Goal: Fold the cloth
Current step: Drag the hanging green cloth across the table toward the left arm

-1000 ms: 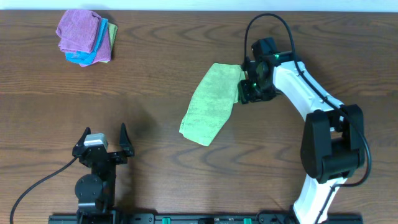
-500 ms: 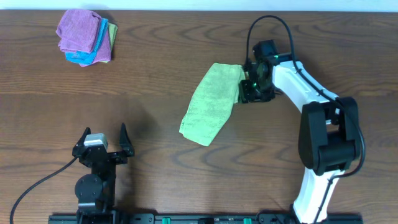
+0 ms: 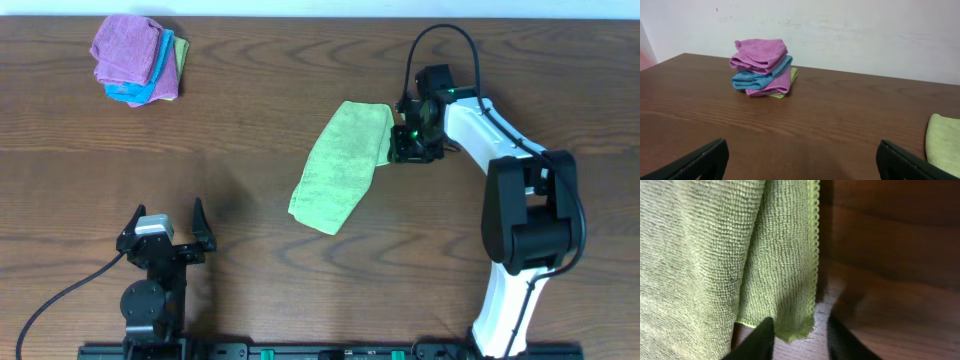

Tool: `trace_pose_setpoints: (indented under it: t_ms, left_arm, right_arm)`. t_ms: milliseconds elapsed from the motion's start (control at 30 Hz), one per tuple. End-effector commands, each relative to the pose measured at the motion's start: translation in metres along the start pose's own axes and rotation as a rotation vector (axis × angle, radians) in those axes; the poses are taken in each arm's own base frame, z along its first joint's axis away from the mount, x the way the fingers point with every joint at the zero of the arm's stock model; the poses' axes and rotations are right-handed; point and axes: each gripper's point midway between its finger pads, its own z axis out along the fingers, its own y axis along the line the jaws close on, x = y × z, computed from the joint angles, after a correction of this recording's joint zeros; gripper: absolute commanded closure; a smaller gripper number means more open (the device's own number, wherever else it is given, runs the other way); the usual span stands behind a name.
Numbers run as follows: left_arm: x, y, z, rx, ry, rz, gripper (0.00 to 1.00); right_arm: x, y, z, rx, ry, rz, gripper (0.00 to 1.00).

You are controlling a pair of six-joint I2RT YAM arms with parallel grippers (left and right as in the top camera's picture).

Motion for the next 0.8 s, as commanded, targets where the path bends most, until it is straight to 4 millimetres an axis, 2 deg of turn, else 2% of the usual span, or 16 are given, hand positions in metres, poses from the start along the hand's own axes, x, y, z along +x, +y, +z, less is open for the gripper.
trace_pose_setpoints:
  t_ms: [0, 33, 100, 267, 367, 533, 567, 633, 667, 700, 733, 767]
  left_arm:
    - [0.019, 0.004, 0.001, -0.023, 0.058, 0.001, 0.05]
    - [0.019, 0.004, 0.001, -0.023, 0.058, 0.001, 0.05]
    - [0.019, 0.004, 0.001, -0.023, 0.058, 0.001, 0.05]
    - [0.019, 0.004, 0.001, -0.023, 0.058, 0.001, 0.05]
    - [0.019, 0.004, 0.001, -0.023, 0.058, 0.001, 0.04]
    - [0.019, 0.004, 0.001, -0.023, 0.058, 0.001, 0.05]
    - [0.019, 0.004, 0.001, -0.023, 0.058, 0.001, 0.05]
    - [0.019, 0.004, 0.001, -0.023, 0.058, 0.001, 0.05]
    - [0.019, 0.004, 0.001, -0.023, 0.058, 0.001, 0.05]
    - [0.019, 0.004, 0.001, -0.023, 0.058, 0.001, 0.04]
    - [0.019, 0.004, 0.001, -0.023, 0.058, 0.001, 0.05]
    - [0.019, 0.004, 0.001, -0.023, 0.058, 0.001, 0.05]
  right_arm:
    - [0.0, 0.002, 0.004, -0.022, 0.004, 0.006, 0.77]
    - [-0.001, 0.002, 0.004, -0.023, 0.0, 0.005, 0.78]
    - [-0.001, 0.002, 0.004, -0.023, -0.001, 0.007, 0.99]
    - [-0.008, 0.002, 0.0, -0.022, -0.022, 0.008, 0.99]
    - [-0.025, -0.006, -0.019, 0.05, -0.059, 0.006, 0.99]
    - [-0.071, -0.033, -0.093, 0.339, -0.183, -0.033, 0.99]
    - [-0.077, -0.043, -0.108, 0.426, -0.208, -0.027, 0.99]
    - [-0.085, -0.081, -0.16, 0.748, -0.313, 0.107, 0.99]
    - [-0.086, -0.091, -0.181, 0.86, -0.358, 0.152, 0.98]
    - [-0.089, -0.098, -0.202, 0.96, -0.4, 0.167, 0.99]
    - [-0.092, -0.097, -0.211, 0.996, -0.423, 0.163, 0.99]
    - [-0.095, -0.09, -0.213, 0.984, -0.419, 0.129, 0.99]
